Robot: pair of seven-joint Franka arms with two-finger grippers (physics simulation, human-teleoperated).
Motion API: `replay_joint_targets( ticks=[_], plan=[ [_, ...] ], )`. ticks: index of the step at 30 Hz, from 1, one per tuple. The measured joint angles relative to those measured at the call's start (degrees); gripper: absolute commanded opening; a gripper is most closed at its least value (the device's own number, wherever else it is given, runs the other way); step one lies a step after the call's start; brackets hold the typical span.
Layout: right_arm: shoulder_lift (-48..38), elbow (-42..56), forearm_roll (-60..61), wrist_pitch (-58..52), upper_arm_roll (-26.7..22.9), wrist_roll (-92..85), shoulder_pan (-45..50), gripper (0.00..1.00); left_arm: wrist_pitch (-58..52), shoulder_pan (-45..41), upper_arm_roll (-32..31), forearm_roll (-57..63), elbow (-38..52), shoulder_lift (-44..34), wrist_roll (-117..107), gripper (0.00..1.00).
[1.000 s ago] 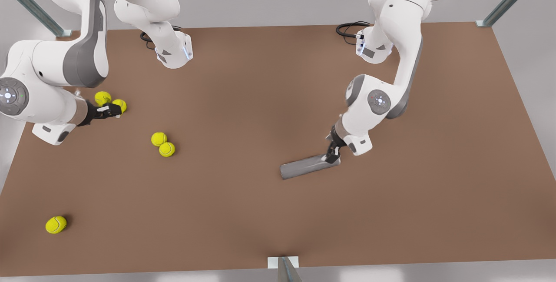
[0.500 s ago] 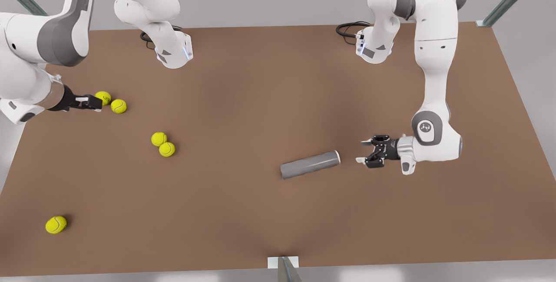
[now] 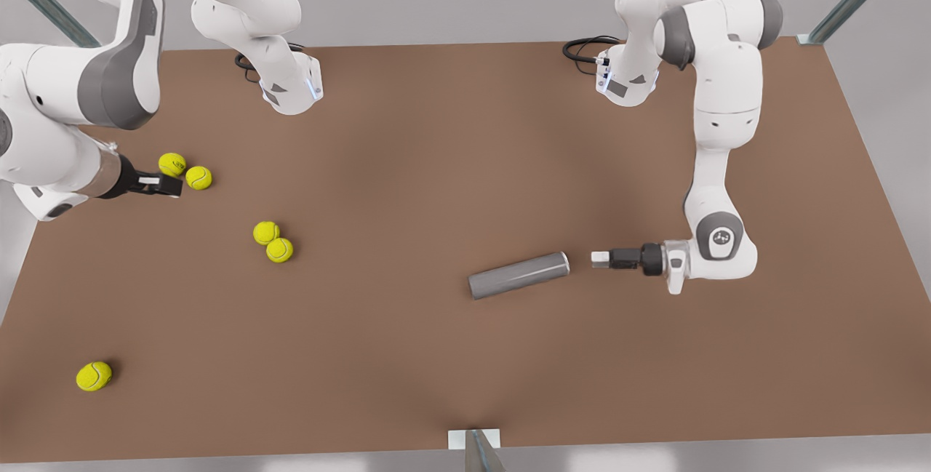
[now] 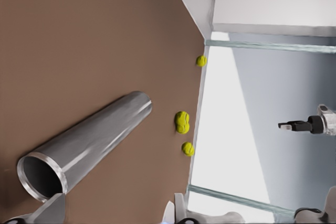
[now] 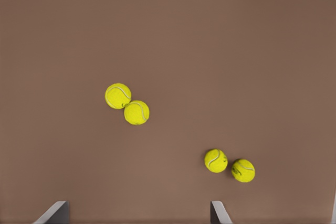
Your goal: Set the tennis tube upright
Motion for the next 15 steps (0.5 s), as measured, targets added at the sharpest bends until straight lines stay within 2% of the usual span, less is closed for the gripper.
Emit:
replay_joint_targets(
  ticks=[8, 15],
  plan=[
    [2.39, 3.06, -0.35, 0.53, 0.28, 1.33, 1.64, 1.0, 0.91, -0.24, 0.15, -1.75, -0.63, 2.13, 17.55, 1.0],
    [4.05, 3.59, -0.41, -0.2, 0.31, 2.1, 1.68, 1.0, 5.71, -2.71, 0.25, -1.48, -1.37, 2.17, 22.49, 0.98]
  ],
)
